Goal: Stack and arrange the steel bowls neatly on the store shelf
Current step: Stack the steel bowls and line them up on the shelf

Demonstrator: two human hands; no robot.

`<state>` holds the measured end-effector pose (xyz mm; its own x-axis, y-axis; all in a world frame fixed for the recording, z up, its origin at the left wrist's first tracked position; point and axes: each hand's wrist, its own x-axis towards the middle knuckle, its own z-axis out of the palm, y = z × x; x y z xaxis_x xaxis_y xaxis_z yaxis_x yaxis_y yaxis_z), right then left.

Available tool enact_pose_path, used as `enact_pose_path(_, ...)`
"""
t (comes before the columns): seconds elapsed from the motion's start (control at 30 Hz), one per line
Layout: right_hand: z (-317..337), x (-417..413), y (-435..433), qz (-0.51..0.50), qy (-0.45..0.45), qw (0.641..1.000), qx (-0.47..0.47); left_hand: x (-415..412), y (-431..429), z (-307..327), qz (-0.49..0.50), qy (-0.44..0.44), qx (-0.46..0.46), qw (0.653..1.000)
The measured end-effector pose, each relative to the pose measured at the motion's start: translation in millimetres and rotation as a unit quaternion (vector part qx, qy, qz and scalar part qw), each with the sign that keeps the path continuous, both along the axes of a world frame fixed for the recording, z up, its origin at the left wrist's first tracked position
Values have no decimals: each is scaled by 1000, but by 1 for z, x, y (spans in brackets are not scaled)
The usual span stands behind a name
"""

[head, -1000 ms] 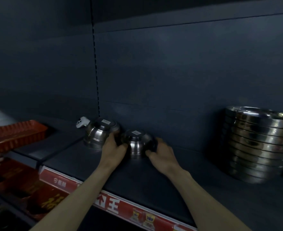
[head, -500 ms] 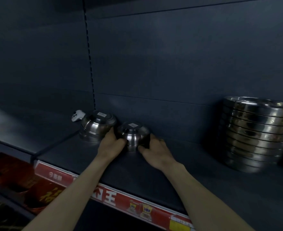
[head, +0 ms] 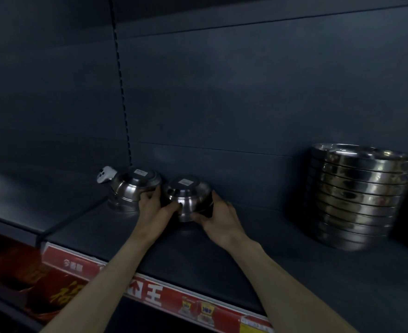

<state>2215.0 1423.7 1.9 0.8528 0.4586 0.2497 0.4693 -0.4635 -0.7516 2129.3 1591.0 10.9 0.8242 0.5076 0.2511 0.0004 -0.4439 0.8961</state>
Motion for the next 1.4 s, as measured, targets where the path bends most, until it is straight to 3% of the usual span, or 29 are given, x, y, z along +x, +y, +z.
enact_pose_path(0.37,17,-4,-9,-12,-28,993,116,-9,-11,3,2,-119,-3,993)
enact_pose_path(0.77,80,-42,-56,13,-68,987,148,-33,-41,51,-12,-223,-26,974)
enact_pose_path(1.13,121,-93,-144,-42,-130,969,205,-65,-109,89,-115,-273,-29,955)
enact_pose_path(1.4,143,-116,-212,-42,-119,961,245,-69,-167,112,-178,-293,-42,938)
